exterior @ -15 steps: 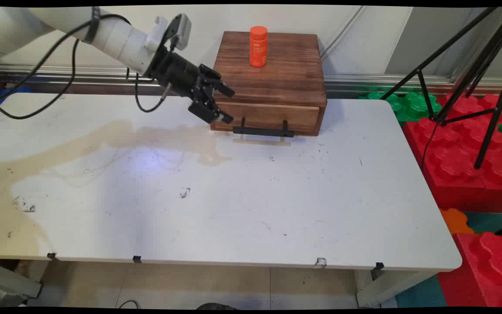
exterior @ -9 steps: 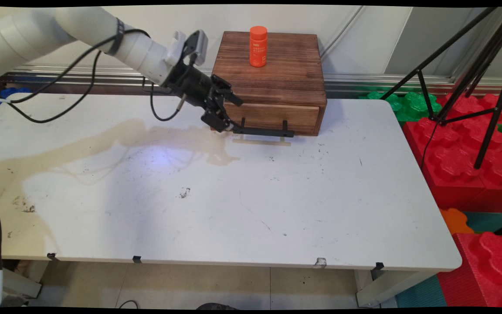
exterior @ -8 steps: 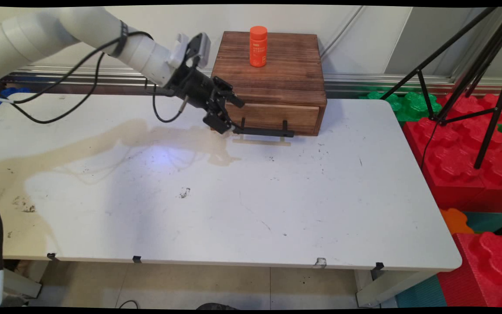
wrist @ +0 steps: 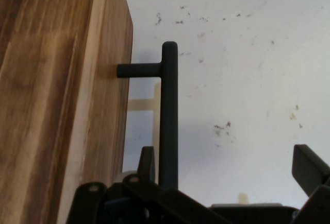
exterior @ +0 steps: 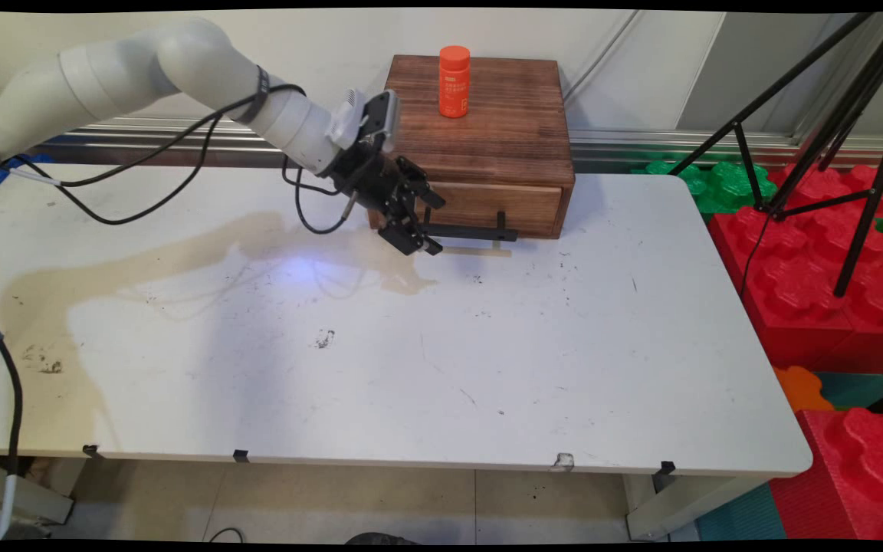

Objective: Open the drawer

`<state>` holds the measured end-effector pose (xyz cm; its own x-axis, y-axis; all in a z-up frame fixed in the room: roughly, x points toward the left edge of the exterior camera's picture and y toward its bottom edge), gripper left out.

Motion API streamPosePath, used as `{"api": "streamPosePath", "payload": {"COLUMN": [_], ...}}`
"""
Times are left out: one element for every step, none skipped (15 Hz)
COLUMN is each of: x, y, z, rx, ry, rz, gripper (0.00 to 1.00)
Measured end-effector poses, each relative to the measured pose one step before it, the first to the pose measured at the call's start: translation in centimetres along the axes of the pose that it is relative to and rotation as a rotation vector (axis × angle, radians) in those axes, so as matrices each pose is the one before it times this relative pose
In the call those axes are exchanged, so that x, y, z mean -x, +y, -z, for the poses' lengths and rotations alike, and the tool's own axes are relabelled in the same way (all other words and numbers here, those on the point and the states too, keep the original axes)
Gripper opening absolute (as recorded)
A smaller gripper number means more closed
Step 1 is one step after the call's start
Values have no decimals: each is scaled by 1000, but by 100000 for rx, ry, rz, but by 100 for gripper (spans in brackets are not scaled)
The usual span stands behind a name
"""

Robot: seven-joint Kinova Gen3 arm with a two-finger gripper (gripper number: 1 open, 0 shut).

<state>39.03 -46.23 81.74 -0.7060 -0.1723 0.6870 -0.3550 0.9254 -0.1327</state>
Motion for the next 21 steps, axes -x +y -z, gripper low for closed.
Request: {"api": "streamPosePath", "payload": {"x": [-32, -48, -73, -66, -65, -60, -50, -71, -39, -97, -86, -74, -60, -41, -41, -35, -43, -67, -96, -99, -66], "y": [-21, -32, -25, 1, 5, 26, 9, 20, 17, 15, 17, 27, 37, 48, 49, 48, 66, 73, 103, 137, 111], "z": [-408, -459, -438, -419, -352, -338, -207, -302, -184, -311, -261, -272, -245, -189, -174, -136, -152, -135, -137, -158, -91], "rx": [-106, -163, -135, -119, -92, -59, -114, -142, -121, -242, -142, -152, -122, -43, -26, 11, 86, 51, 86, 125, 117], "ry": [-689, -785, -775, -745, -580, -656, -351, -534, -316, -505, -417, -464, -446, -397, -343, -246, -259, -157, -75, -121, -11], "rz": [-494, -584, -562, -578, -447, -485, -286, -381, -189, -349, -277, -254, -205, -190, -197, -152, -176, -280, -314, -429, -235], "gripper": [100, 100, 100, 100, 100, 100, 100, 100, 100, 100, 100, 100, 100, 100, 100, 100, 100, 100, 100, 100, 100]}}
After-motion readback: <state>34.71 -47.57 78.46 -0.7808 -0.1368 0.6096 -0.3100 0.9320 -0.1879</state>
